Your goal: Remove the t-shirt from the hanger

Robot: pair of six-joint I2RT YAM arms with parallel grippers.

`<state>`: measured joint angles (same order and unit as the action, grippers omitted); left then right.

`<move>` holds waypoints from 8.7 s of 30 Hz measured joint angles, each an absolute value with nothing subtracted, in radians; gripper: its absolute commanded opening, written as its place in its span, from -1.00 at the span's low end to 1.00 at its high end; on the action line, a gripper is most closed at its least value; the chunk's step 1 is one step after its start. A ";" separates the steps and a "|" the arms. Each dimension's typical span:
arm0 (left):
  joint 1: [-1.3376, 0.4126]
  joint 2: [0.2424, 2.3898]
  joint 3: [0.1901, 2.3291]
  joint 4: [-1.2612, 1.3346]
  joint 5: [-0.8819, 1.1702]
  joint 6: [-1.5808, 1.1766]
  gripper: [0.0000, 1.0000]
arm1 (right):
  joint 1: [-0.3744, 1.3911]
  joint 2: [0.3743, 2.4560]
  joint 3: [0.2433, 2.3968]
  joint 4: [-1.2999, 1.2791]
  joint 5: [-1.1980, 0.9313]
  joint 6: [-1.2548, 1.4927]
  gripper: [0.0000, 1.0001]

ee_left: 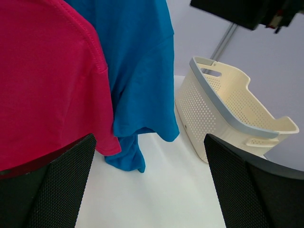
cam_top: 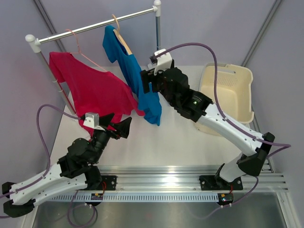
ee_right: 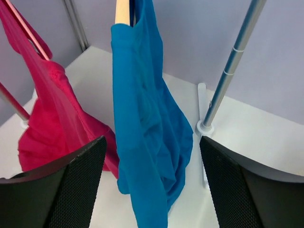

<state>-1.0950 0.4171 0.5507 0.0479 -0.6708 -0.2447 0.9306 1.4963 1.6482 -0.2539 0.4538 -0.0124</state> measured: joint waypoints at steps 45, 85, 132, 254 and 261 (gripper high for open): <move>-1.095 0.461 0.530 0.086 -0.647 -0.267 0.98 | 0.881 1.883 2.066 -0.344 0.447 -0.146 -1.00; -1.095 0.546 0.546 0.084 -0.617 -0.266 0.98 | 0.842 1.678 1.776 0.079 0.398 -0.229 -1.00; -1.095 0.558 0.555 0.083 -0.609 -0.266 0.98 | 0.792 1.630 1.689 0.058 0.302 -0.142 -0.29; -1.095 1.220 1.329 -0.028 -0.237 -0.486 0.58 | 0.674 0.565 0.942 -0.368 -0.176 0.147 -1.00; -1.095 1.234 1.362 -0.030 -0.231 -0.398 0.45 | 0.674 0.574 0.942 -0.366 -0.183 0.147 -1.00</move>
<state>-1.0954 1.2335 1.3617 -0.0299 -0.2314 -0.3981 0.6739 0.5743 0.9421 -0.3664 -0.1825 0.1474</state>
